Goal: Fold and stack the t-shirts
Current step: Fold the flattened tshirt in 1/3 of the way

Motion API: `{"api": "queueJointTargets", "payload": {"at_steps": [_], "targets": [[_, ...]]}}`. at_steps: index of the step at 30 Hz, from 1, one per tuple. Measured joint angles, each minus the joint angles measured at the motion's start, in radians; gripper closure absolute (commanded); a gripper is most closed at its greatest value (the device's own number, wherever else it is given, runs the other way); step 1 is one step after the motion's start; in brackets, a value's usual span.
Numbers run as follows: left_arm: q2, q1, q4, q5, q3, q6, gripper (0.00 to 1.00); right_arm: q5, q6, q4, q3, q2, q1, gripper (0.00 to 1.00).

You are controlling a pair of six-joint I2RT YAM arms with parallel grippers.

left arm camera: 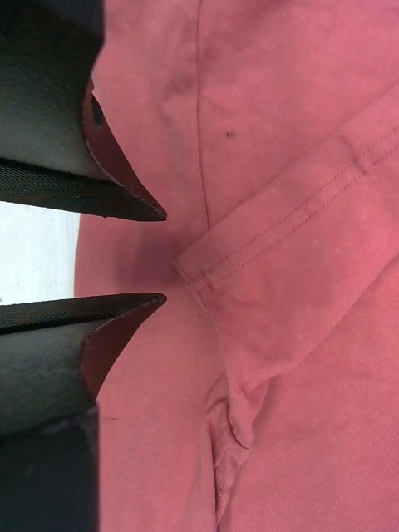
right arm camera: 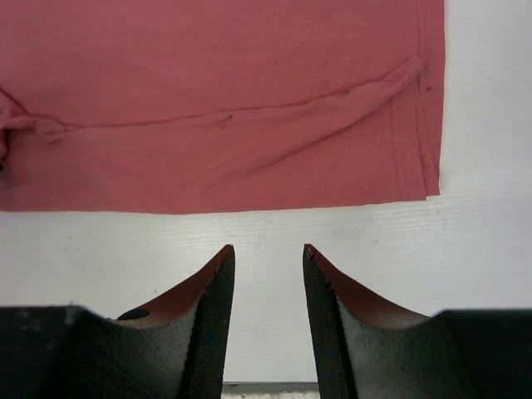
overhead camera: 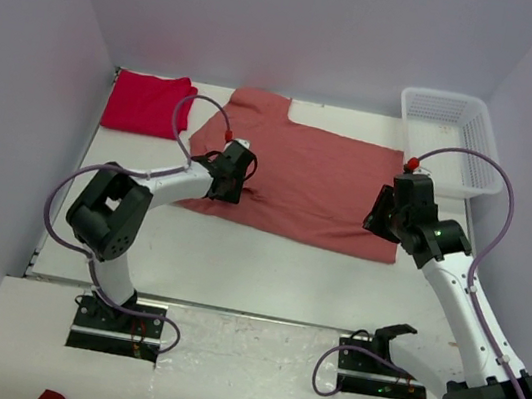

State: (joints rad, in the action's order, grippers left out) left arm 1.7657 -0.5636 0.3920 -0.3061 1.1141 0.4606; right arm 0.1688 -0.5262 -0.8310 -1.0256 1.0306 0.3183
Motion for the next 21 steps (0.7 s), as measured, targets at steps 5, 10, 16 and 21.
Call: {"api": "queueJointTargets", "payload": {"at_steps": [5, 10, 16, 21], "targets": [[0.031, 0.000, -0.023, 0.022, 0.000, 0.000, 0.59, 0.000, 0.000, 0.000, 0.000, 0.000, -0.001, 0.60], [0.056, 0.007, -0.038, 0.034, 0.000, -0.006, 0.60, 0.000, 0.002, 0.000, 0.000, 0.000, -0.001, 0.60], [0.070, 0.024, -0.046, 0.045, 0.006, -0.008, 0.63, 0.000, 0.003, 0.000, 0.000, 0.003, -0.001, 0.60], [0.077, 0.034, -0.047, 0.046, 0.017, -0.008, 0.63, 0.000, 0.003, 0.000, 0.005, 0.004, -0.001, 0.60]]}}
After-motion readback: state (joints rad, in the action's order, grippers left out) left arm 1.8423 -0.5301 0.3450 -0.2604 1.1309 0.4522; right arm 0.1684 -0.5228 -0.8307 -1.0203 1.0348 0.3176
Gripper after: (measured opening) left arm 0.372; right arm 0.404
